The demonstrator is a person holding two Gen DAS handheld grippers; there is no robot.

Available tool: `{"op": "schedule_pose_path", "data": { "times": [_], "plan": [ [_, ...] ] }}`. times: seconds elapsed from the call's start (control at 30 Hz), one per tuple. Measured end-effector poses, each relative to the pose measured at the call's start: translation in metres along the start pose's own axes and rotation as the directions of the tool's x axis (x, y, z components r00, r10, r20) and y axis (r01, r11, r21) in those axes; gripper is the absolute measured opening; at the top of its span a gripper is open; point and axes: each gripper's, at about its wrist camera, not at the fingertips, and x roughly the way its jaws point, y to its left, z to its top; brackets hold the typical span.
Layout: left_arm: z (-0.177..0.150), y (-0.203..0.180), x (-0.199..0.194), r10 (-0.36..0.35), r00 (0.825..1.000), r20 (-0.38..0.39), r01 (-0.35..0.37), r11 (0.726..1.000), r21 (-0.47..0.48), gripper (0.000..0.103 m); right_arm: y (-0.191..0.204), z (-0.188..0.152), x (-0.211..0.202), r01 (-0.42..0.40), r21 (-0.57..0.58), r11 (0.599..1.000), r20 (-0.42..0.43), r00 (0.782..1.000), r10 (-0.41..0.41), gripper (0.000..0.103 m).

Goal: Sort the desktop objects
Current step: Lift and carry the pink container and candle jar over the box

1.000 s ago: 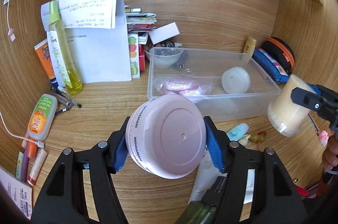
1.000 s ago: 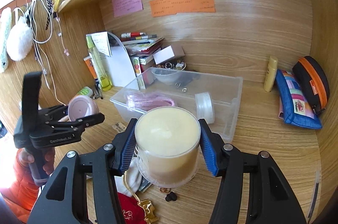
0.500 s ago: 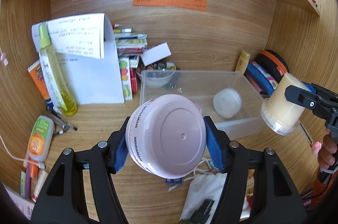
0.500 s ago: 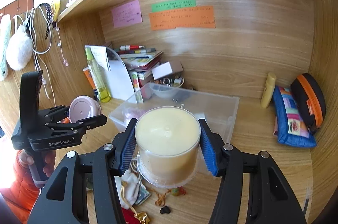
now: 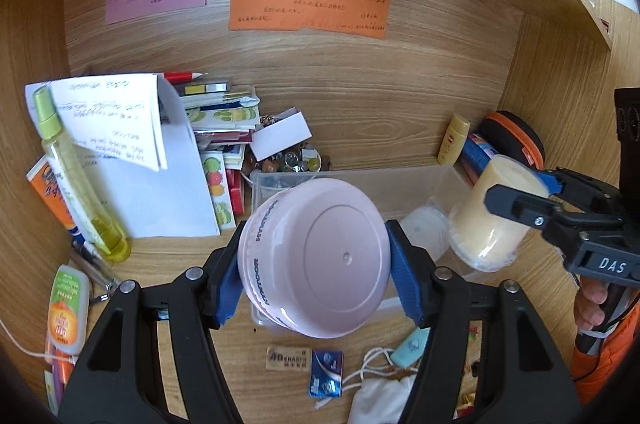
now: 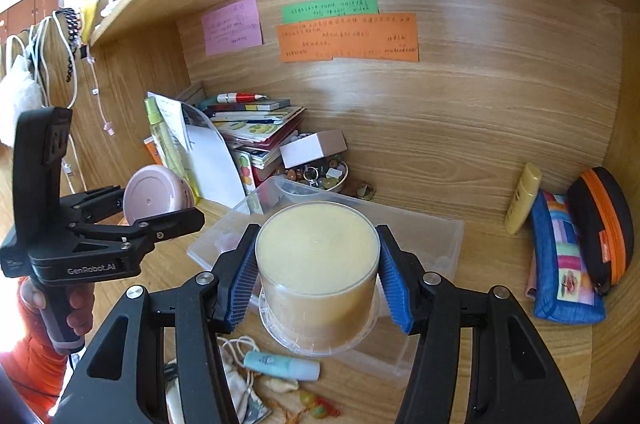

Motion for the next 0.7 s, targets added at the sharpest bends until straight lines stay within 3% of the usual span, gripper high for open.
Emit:
{"op": "schedule_pose_path", "data": {
  "times": [0.7],
  "plan": [
    [0.009,0.014,0.055,-0.022,0.996,-0.085,0.023,1.000,0.003,0.064,-0.011,0.015,0.083,-0.057,0.054,0.997,-0.118,0.991,0.063,0.052]
  ]
}}
